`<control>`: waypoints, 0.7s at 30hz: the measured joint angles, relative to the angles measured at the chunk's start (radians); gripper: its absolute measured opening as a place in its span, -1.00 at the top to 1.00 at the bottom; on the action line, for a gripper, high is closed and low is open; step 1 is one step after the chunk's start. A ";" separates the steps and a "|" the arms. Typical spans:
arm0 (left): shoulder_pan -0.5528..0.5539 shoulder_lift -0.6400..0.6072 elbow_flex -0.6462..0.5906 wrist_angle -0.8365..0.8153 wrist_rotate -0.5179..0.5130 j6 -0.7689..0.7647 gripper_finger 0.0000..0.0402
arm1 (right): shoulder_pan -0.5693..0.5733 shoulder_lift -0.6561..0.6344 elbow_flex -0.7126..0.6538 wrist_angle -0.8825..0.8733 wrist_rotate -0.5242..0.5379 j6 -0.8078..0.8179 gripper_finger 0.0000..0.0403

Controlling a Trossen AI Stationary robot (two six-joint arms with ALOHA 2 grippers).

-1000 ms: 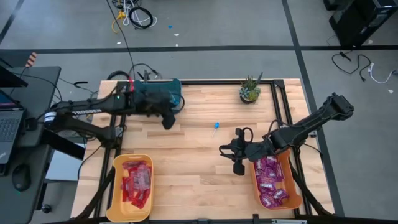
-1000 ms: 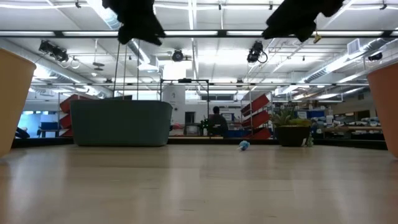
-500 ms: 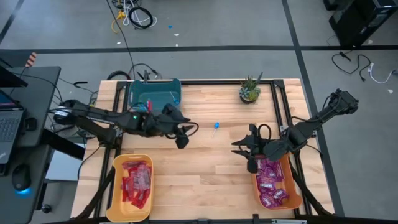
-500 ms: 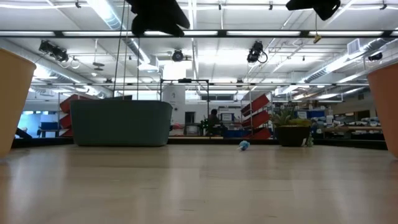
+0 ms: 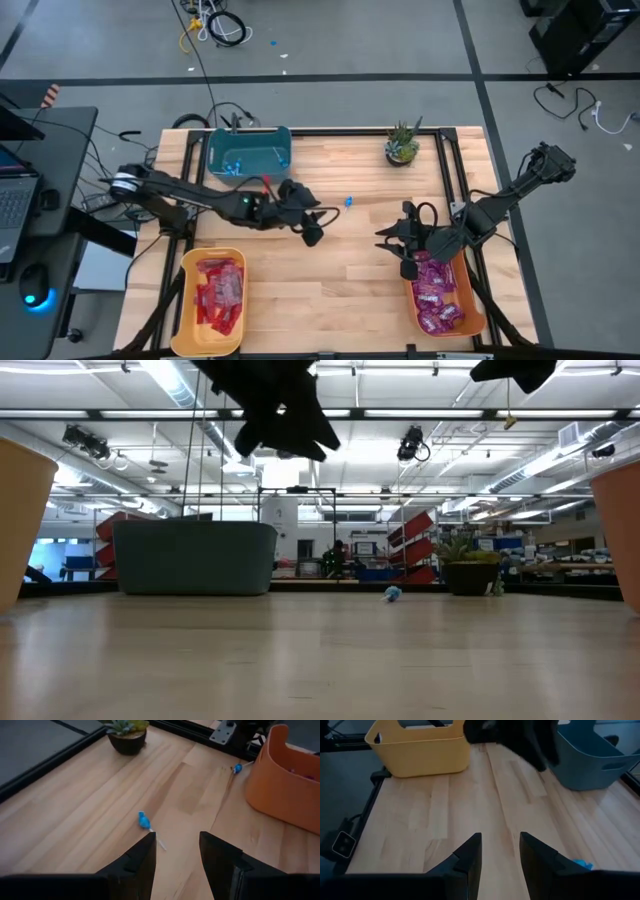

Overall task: Sort candy
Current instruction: Put the blue candy into the blue bin

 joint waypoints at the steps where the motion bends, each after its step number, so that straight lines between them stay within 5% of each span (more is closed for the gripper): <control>1: -0.002 0.017 0.000 0.015 0.000 0.000 0.24 | 0.000 0.000 0.000 -0.003 0.000 0.000 0.41; 21: -0.006 0.282 0.000 0.182 -0.079 -0.075 0.24 | 0.093 0.000 0.000 -0.005 0.082 0.022 0.41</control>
